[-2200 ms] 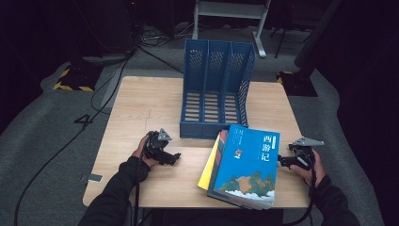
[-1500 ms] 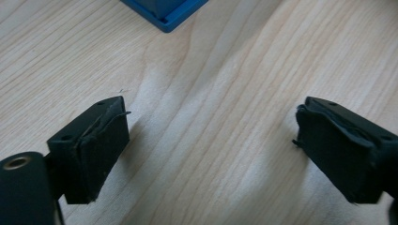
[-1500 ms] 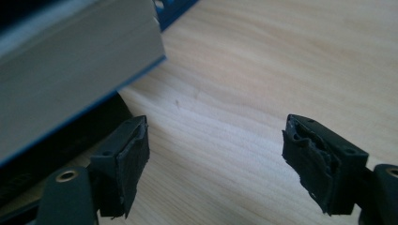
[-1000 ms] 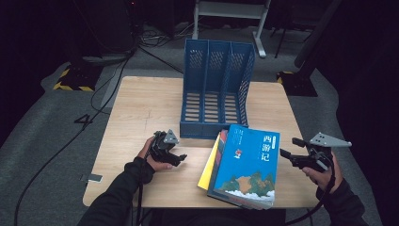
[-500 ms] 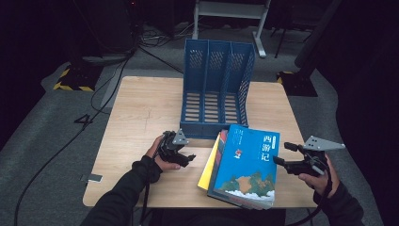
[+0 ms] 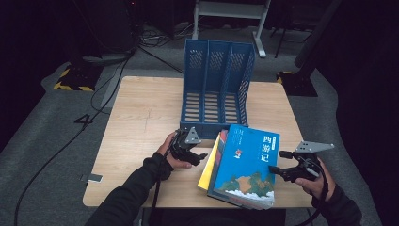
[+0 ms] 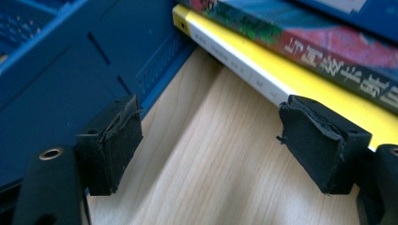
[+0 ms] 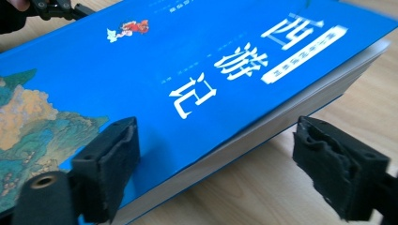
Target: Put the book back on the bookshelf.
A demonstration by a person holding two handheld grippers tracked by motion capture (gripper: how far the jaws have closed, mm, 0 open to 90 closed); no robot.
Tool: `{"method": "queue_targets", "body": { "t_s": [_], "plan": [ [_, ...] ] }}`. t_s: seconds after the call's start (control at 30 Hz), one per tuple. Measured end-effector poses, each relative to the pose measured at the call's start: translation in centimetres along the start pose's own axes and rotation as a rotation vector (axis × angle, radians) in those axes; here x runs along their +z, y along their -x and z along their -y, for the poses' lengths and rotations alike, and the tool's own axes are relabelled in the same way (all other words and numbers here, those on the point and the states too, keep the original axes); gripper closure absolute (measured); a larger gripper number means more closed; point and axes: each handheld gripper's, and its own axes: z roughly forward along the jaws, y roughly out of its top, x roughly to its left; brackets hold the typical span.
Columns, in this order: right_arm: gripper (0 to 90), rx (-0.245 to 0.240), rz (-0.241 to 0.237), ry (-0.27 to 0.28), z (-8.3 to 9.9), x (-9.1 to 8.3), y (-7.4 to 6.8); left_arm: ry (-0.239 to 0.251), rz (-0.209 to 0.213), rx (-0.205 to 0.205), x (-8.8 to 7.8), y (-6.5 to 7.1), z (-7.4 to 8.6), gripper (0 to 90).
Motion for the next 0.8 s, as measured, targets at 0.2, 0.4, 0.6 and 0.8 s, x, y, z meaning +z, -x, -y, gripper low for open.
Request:
{"method": "queue_targets", "body": {
  "t_s": [0.2,0.4,0.6,0.8],
  "plan": [
    [12.9,0.034,-0.07,-0.035,0.2,0.5,0.1,0.009,0.009,0.011,0.8,0.1,-0.7,21.3],
    [3.6,0.045,-0.144,-0.09,0.3,1.3,0.0,0.021,0.021,0.006,1.3,0.1,-1.5,21.5],
    [5.0,-0.006,-0.103,-0.086,-0.1,0.9,-0.7,0.037,0.025,0.01,1.9,0.1,-2.1,22.4],
    [9.2,-0.043,-0.082,-0.039,-0.5,0.3,-1.1,0.033,0.018,0.0,2.1,-0.1,-2.1,23.0]
  ]
}}
